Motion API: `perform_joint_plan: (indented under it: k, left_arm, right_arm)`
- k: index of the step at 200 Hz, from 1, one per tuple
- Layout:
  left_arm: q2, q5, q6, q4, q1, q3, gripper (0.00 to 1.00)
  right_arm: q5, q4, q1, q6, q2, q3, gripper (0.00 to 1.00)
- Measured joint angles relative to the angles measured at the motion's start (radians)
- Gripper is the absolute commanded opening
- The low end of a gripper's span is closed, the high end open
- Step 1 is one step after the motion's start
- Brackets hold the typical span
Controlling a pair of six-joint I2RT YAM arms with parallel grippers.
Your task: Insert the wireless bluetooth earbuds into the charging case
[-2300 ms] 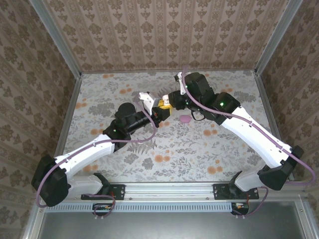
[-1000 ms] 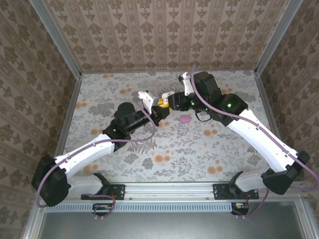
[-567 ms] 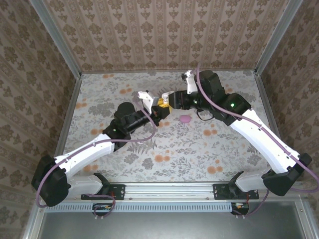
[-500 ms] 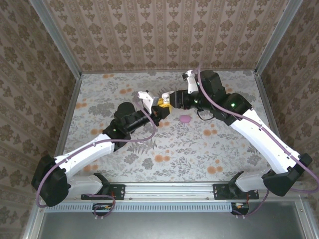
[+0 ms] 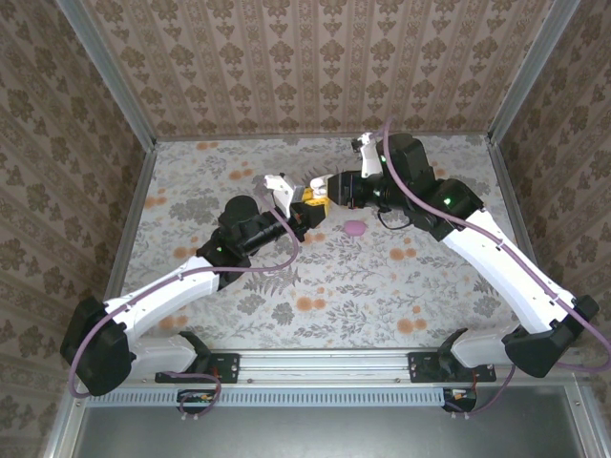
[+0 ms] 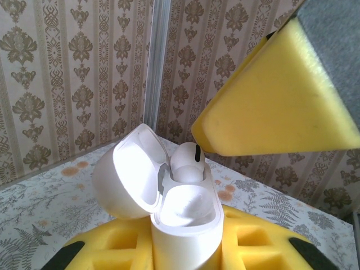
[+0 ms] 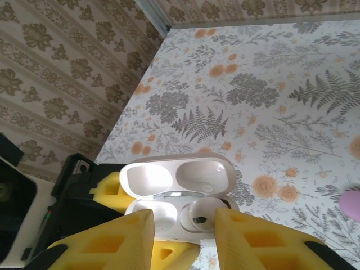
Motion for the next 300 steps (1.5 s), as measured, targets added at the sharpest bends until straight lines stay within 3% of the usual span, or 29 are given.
perform_joint_plan:
  k: [95,175,251,300]
  left_arm:
    - [0.0,0.0,0.015,-0.008,0.001,0.0,0.25]
    - [-0.09,-0.011,0.148,-0.02,0.001,-0.001,0.25]
    - [-0.243,-0.05,0.216,-0.077,0.035,-0.069,0.25]
    - [-0.313,-0.098,0.237,-0.147,0.053,-0.072,0.25]
  right_arm:
    - [-0.064,0.045,-0.04,0.045,-0.012,-0.027,0.4]
    - [-0.042,0.078,-0.192,0.13,-0.113,-0.175,0.44]
    - [-0.167,0.078,-0.207,0.161,0.099,-0.245,0.41]
    - [-0.217,0.113,-0.151,0.175,0.212,-0.246,0.41]
